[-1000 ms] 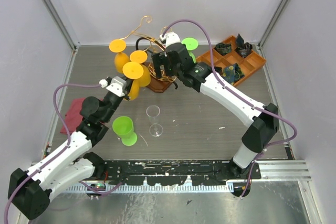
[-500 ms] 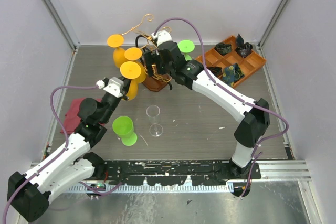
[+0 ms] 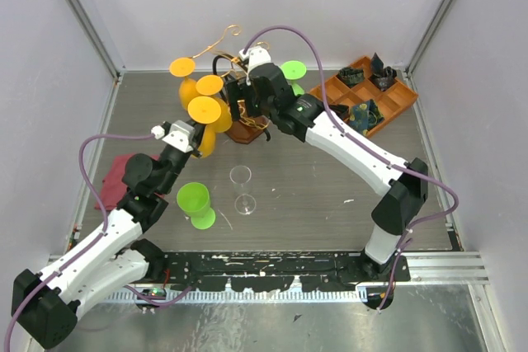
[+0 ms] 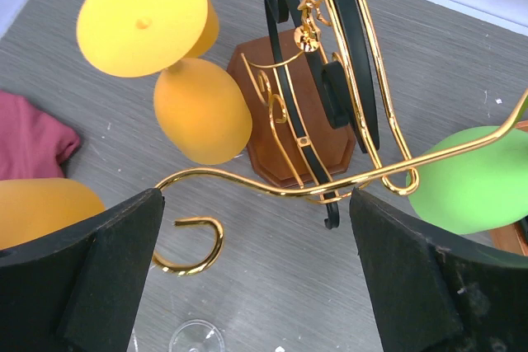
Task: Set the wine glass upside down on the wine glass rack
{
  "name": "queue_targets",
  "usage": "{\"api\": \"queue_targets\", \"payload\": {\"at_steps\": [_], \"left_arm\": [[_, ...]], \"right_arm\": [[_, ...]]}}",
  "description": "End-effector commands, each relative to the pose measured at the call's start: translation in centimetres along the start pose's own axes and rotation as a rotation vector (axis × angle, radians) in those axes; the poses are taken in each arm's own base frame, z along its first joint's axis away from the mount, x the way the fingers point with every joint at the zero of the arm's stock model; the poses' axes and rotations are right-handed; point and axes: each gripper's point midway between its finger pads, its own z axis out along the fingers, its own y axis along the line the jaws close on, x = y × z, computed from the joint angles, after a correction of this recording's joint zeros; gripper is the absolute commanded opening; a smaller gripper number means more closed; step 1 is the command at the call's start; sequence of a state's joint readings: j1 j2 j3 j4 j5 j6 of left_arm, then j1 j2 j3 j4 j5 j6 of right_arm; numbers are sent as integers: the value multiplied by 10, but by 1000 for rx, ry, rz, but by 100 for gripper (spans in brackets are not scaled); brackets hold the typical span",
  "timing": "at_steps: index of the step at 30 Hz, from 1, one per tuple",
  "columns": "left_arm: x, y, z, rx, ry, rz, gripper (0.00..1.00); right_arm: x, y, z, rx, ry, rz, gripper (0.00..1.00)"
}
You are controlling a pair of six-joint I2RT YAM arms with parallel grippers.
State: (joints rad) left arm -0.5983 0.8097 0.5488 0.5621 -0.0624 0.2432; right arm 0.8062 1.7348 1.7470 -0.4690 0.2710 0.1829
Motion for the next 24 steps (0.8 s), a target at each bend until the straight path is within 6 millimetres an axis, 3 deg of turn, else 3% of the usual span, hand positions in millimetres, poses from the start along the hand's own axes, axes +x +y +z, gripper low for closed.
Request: {"api": "queue_targets", "payload": {"at_steps": [1, 14, 24], "left_arm": [[-5, 4, 1, -16, -16, 14, 0], [37, -28, 11, 102, -10, -18, 0], [36, -55, 21, 212, -98, -94, 0]], "right_arm": [[-47, 9, -42, -57, -124, 57, 100], [-80, -20, -87, 42, -231, 35, 100], [-96, -39, -114, 106, -305, 15, 100]]}}
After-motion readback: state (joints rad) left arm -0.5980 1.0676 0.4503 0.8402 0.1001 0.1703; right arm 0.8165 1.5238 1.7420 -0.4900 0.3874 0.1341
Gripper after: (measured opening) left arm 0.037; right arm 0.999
